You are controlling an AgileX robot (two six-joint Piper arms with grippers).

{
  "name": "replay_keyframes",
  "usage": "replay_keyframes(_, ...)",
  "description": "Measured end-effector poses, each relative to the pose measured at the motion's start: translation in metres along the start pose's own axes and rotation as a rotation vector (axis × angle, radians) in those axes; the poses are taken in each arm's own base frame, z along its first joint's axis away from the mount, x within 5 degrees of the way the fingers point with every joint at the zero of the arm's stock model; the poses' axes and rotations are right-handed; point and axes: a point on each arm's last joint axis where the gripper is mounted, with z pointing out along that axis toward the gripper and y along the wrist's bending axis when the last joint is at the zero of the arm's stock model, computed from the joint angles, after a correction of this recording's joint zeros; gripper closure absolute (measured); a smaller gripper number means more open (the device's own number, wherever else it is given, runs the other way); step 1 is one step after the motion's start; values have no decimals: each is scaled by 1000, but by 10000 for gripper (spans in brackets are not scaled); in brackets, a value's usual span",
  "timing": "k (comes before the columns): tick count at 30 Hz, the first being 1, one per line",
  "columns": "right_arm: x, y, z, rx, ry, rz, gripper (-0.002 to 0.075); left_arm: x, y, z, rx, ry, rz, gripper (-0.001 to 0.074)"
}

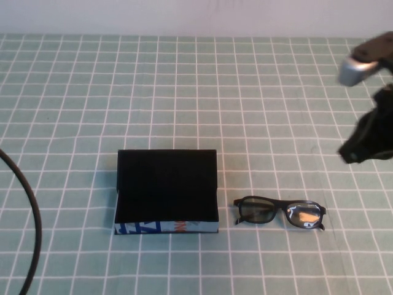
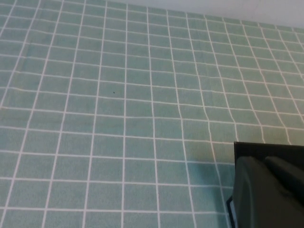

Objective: Return glasses to glasses case

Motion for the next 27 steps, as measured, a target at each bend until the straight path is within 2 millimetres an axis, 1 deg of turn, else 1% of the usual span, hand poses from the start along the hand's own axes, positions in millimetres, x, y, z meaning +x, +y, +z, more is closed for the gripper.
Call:
replay_keyframes(1, -8, 1, 7, -28, 17, -51, 737, 0, 0, 0, 0, 1, 0, 736)
replay_keyframes(4, -25, 0, 29, -78, 54, -131, 737, 1, 0, 0, -1, 6, 0, 736)
replay_keyframes(6, -33, -1, 47, -107, 87, -160, 732, 1, 0, 0, -2, 8, 0, 736)
replay_keyframes(8, -38, -1, 65, -134, 122, -204, 701, 1, 0, 0, -2, 11, 0, 736)
replay_keyframes(10, -39, 0, 81, -157, 157, -248, 640, 1, 0, 0, -2, 12, 0, 736)
replay_keyframes(14, -39, -2, 106, -187, 218, -272, 465, 1, 0, 0, -2, 12, 0, 736)
replay_keyframes(16, -38, -4, 117, -198, 243, -268, 406, 1, 0, 0, -3, 14, 0, 736)
replay_keyframes(17, -37, -5, 122, -203, 254, -263, 391, 1, 0, 0, -3, 14, 0, 736)
replay_keyframes(23, -35, -13, 151, -212, 286, -289, 363, 1, 0, 0, -2, 14, -1, 736)
replay_keyframes(27, -37, -17, 162, -205, 263, -327, 363, 1, 0, 0, -2, 14, -1, 736)
